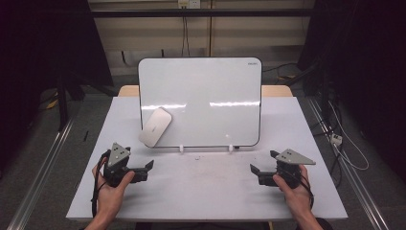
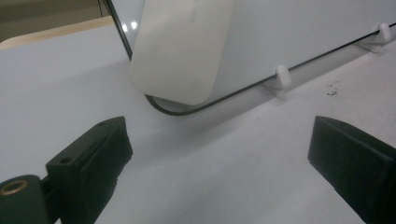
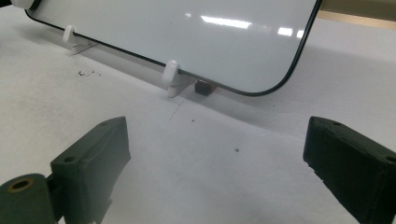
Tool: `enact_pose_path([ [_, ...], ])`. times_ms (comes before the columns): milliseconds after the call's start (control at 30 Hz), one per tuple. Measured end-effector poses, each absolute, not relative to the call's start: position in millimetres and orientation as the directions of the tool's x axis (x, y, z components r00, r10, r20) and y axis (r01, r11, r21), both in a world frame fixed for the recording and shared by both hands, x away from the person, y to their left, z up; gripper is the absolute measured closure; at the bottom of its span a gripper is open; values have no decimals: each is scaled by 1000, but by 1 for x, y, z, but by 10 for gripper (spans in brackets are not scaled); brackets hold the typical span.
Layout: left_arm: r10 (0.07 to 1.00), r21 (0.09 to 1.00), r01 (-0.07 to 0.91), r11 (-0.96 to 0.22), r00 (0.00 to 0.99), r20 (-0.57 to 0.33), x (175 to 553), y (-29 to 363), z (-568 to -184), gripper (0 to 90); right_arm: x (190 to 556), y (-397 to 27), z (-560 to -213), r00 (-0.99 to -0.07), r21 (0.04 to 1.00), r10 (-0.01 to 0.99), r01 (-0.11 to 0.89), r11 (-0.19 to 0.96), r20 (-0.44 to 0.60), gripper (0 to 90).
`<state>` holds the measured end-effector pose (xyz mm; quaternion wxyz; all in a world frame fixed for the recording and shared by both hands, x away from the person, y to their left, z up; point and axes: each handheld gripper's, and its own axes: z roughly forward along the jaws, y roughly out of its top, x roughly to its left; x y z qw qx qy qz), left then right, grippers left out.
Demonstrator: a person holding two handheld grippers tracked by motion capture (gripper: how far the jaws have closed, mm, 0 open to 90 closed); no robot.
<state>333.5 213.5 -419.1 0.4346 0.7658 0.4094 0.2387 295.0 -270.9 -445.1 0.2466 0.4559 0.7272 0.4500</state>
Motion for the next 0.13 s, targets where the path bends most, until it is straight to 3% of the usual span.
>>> enact_pose_path([
  [133, 829, 859, 410, -306, 559, 28, 332, 214, -418, 52, 295, -271, -445, -464, 879, 885, 441, 179, 52, 73],
])
